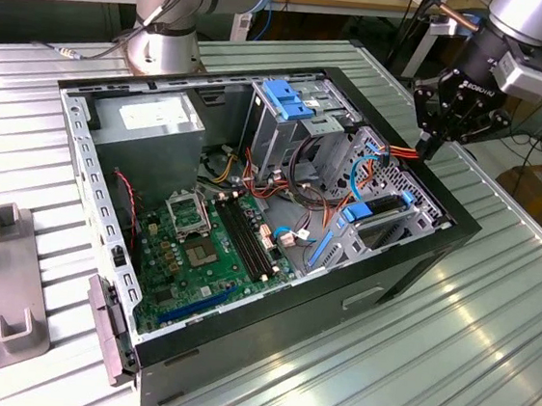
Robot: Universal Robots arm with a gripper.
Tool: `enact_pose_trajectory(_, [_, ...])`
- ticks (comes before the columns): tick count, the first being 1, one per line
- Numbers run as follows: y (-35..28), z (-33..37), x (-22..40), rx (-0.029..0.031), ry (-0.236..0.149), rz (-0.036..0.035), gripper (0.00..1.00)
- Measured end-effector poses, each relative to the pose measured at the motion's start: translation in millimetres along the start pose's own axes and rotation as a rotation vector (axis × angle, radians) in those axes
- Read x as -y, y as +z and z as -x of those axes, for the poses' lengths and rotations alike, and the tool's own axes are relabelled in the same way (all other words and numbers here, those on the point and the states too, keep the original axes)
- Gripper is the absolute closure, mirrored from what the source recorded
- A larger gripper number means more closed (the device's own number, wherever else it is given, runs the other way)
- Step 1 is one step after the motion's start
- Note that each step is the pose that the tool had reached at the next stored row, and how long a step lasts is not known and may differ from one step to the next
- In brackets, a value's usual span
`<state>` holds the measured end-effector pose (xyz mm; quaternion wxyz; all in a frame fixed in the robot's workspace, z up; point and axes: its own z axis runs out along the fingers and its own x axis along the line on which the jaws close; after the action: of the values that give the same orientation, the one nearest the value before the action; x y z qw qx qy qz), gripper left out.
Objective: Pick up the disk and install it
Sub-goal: 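Insert the first disk wire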
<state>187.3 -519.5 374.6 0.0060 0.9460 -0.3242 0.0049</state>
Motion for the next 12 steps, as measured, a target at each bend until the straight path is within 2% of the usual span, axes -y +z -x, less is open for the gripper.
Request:
enact_pose_trajectory(6, [0.1,4.4,-3.4,0.0001,0.014,0.0002,0.83])
enact_pose_trajectory(12, [0.7,7.8,-6.0,0.0006,0.074,0.0010,0.83])
